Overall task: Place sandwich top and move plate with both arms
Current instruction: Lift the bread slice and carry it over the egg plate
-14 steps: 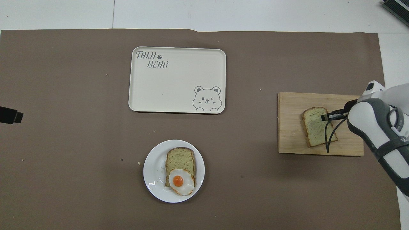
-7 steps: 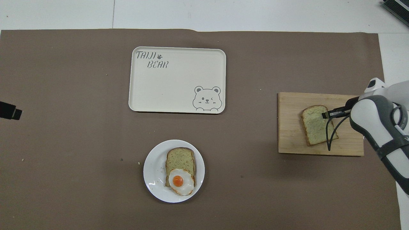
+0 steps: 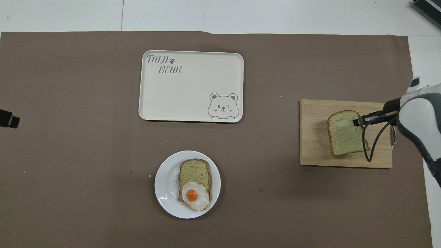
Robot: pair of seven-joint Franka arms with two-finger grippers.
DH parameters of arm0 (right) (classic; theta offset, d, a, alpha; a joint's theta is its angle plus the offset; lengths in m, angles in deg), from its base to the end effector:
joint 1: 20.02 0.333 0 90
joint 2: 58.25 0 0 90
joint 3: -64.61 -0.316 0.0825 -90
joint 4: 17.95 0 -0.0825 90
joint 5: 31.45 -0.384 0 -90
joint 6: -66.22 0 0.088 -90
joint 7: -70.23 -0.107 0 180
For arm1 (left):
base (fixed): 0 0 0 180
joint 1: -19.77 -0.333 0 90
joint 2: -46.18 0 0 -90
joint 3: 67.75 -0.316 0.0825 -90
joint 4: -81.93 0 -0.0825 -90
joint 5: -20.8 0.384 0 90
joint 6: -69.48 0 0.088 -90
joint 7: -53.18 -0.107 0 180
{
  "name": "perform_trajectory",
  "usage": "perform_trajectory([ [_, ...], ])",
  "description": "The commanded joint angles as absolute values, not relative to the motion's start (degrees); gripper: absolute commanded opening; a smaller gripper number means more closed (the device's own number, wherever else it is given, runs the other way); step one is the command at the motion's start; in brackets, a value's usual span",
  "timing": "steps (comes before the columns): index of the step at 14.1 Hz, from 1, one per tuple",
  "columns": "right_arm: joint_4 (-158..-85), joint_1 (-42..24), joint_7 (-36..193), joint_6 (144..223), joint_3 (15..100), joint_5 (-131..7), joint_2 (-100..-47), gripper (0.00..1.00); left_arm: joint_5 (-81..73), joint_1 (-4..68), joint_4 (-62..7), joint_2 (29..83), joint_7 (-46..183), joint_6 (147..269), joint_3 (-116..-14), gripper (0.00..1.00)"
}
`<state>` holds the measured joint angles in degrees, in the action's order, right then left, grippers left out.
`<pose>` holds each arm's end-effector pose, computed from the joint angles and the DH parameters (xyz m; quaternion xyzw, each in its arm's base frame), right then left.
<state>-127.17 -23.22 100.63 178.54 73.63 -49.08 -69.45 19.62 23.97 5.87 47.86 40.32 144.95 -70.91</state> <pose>0.5802 -0.1018 0.3887 -0.9861 -0.0894 0.0187 0.1385 0.5330 -0.0129 0.6982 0.9921 -0.1233 -0.0187 0.0112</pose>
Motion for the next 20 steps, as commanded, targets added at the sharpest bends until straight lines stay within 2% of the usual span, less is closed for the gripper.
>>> perform_trajectory([
  [1,-124.7,-23.5,97.8,173.4,73.3,-50.6,-68.1,0.00,18.9,23.6,8.0,48.7,40.9,143.8,-70.8,1.00],
  [6,-123.8,-23.4,95.3,168.5,73.2,-52.3,-64.9,0.00,18.9,23.7,7.5,47.8,47.0,145.8,-70.4,1.00],
  [13,-124.3,-22.4,89.0,162.0,72.3,-55.5,-63.6,0.00,19.0,23.7,6.7,47.1,47.0,144.9,-70.5,1.00],
  [20,-125.7,-13.6,81.8,161.6,72.0,-57.0,-62.7,0.00,19.0,23.7,6.7,47.1,47.0,144.9,-70.5,1.00],
])
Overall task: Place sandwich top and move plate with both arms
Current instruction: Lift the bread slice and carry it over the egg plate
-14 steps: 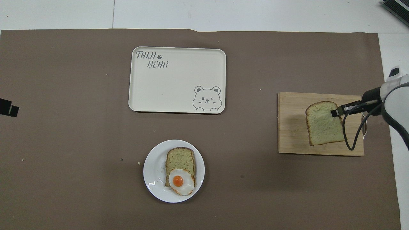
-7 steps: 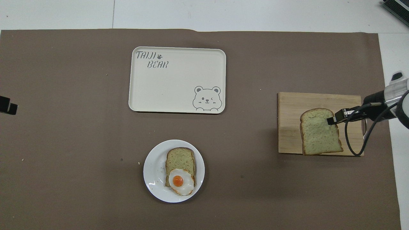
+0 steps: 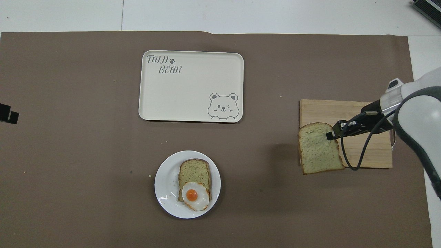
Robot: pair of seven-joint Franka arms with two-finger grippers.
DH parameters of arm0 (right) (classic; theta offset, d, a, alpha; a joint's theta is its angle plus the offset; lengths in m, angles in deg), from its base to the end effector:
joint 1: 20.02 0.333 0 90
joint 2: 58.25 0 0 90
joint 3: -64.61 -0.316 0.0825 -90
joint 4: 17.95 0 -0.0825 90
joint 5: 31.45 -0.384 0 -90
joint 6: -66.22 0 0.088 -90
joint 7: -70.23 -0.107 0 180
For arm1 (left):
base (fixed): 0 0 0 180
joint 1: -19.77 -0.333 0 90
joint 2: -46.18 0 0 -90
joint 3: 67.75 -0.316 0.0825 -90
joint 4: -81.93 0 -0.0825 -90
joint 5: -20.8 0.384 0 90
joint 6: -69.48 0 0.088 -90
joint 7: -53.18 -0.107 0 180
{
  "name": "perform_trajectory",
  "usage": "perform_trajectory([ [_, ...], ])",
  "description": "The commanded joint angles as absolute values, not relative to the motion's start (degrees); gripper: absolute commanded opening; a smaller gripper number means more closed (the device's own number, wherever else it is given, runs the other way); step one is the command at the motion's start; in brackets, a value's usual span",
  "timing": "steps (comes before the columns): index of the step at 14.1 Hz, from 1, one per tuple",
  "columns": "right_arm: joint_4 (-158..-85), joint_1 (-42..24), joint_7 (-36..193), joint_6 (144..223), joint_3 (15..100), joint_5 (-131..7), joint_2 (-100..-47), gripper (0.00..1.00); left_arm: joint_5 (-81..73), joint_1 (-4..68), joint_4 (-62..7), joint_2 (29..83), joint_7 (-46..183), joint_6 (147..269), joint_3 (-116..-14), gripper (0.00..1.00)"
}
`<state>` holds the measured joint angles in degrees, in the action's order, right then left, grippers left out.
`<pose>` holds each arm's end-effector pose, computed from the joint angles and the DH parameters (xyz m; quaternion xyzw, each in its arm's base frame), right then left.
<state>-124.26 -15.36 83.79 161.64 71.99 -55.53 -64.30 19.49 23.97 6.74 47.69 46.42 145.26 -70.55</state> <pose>0.5594 0.0155 0.4486 -0.9692 -0.0411 0.1142 0.2142 0.5315 -0.0163 0.7070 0.9972 -0.0739 -0.0075 0.0108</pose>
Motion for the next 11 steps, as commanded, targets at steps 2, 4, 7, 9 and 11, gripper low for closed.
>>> perform_trajectory([
  [2,-125.7,-11.1,78.6,162.1,72.0,-58.0,-62.7,0.00,19.0,23.7,6.7,47.1,47.1,144.9,-70.5,1.00],
  [4,-125.7,-8.7,75.5,162.9,72.0,-59.2,-62.8,0.00,19.0,23.7,6.7,47.1,47.1,144.9,-70.5,1.00],
  [7,-125.7,-4.7,71.2,165.3,72.0,-60.5,-62.8,0.00,19.0,23.7,6.7,47.1,47.1,144.9,-70.5,1.00],
  [9,-125.7,-2.5,69.9,165.6,72.0,-61.0,-62.8,0.00,19.0,23.7,6.7,47.1,47.1,144.9,-70.5,1.00],
  [11,-125.7,-1.1,69.8,165.8,72.0,-64.4,-63.5,0.00,19.0,23.7,6.7,47.1,47.1,144.9,-70.5,1.00],
])
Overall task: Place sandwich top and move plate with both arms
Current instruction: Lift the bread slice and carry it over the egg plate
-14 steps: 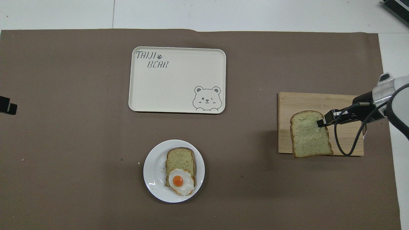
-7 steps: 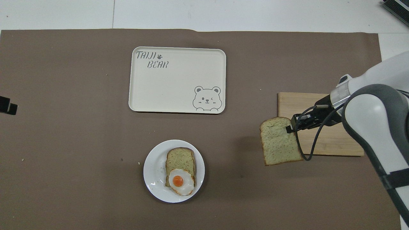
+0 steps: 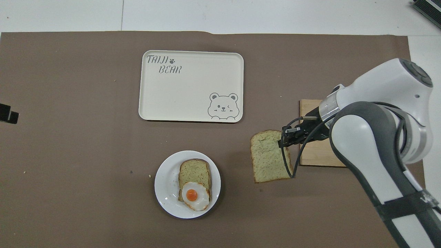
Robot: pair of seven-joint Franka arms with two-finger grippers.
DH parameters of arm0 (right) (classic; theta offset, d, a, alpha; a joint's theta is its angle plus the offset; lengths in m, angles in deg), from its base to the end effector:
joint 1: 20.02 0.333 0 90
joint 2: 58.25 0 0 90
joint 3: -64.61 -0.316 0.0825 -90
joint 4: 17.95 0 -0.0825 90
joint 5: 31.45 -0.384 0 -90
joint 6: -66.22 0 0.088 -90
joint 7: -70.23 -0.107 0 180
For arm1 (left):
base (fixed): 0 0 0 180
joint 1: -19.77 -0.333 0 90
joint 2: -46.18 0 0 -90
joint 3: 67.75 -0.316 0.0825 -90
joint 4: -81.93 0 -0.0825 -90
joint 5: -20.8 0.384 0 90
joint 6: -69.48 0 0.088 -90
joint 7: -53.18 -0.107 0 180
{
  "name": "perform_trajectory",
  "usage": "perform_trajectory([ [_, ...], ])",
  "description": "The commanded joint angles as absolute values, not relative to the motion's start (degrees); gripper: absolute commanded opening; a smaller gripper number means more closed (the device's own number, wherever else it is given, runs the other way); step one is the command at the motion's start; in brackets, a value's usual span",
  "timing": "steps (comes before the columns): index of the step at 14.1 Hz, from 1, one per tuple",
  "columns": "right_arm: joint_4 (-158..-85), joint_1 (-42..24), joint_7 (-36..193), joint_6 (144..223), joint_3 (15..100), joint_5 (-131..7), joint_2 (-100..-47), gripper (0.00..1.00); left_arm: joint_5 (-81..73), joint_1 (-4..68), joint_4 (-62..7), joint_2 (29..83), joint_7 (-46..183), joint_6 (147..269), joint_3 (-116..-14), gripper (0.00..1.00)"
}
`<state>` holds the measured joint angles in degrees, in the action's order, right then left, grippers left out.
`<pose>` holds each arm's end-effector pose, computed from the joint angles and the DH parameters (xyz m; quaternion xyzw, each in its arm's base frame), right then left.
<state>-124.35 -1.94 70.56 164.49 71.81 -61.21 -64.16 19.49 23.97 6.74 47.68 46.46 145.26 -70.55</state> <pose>0.5459 0.1540 0.4554 -0.9629 -0.0261 0.1391 0.2297 0.5315 -0.0163 0.7071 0.9972 -0.0735 -0.0074 0.0108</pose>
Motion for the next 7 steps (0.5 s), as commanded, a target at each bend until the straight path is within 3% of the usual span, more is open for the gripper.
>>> perform_trajectory([
  [1,-125.8,0.3,69.8,166.2,72.0,-64.7,-64.1,0.00,19.0,23.7,6.7,47.1,47.1,144.9,-70.5,1.00],
  [7,-127.1,8.7,63.6,174.7,72.0,-68.5,-65.0,0.00,19.0,23.7,6.7,47.1,47.1,144.9,-70.5,1.00],
])
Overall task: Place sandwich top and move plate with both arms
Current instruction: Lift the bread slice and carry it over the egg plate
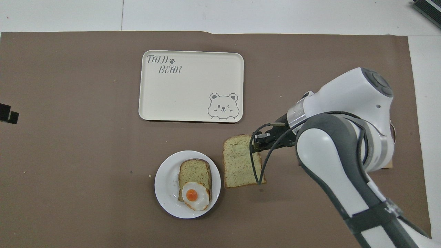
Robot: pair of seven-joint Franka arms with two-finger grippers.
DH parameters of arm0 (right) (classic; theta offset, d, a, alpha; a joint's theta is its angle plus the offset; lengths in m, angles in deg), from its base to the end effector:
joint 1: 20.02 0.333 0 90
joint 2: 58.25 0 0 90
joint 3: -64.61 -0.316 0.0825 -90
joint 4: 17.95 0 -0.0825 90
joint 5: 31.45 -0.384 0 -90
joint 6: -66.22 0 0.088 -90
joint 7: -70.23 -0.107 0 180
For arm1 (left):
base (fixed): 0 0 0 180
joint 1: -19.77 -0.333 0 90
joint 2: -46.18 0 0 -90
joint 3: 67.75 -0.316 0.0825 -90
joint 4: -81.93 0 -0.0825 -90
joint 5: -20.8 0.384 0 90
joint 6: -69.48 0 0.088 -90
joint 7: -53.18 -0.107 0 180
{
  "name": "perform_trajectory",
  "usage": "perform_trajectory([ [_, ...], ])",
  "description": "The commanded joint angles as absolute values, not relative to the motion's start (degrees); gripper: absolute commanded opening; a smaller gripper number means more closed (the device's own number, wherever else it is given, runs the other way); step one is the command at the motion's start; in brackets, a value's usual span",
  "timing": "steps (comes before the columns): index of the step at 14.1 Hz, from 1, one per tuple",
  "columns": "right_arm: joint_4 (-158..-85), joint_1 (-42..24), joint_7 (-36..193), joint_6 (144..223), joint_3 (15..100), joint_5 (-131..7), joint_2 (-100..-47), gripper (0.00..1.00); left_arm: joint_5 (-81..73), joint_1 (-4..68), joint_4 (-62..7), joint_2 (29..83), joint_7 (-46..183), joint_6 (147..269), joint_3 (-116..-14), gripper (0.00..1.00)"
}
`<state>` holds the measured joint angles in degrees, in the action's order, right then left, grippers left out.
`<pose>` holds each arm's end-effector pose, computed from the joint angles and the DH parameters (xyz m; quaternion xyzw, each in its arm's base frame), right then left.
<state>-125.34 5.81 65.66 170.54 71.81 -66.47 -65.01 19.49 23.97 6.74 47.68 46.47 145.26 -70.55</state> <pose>0.5316 0.2312 0.4482 -0.9573 -0.0181 0.1347 0.2552 0.5315 -0.0163 0.7071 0.9972 -0.0734 -0.0074 0.0108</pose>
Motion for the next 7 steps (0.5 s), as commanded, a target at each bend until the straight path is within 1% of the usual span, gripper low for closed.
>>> perform_trajectory([
  [1,-127.7,10.4,62.6,177.0,72.0,-68.6,-65.1,0.00,19.0,23.7,6.7,47.1,47.1,144.9,-70.5,1.00],
  [4,-127.7,14.6,60.7,179.5,72.0,-71.8,-67.3,0.00,19.0,23.7,6.7,47.1,47.1,144.9,-70.5,1.00],
  [6,-128.4,19.0,57.9,185.9,72.0,-72.0,-68.6,0.00,19.0,23.7,6.7,47.1,47.1,144.9,-70.5,1.00],
  [7,-128.5,20.8,56.7,187.7,72.0,-72.0,-69.6,0.00,19.0,23.7,6.7,47.1,47.1,144.9,-70.5,1.00],
])
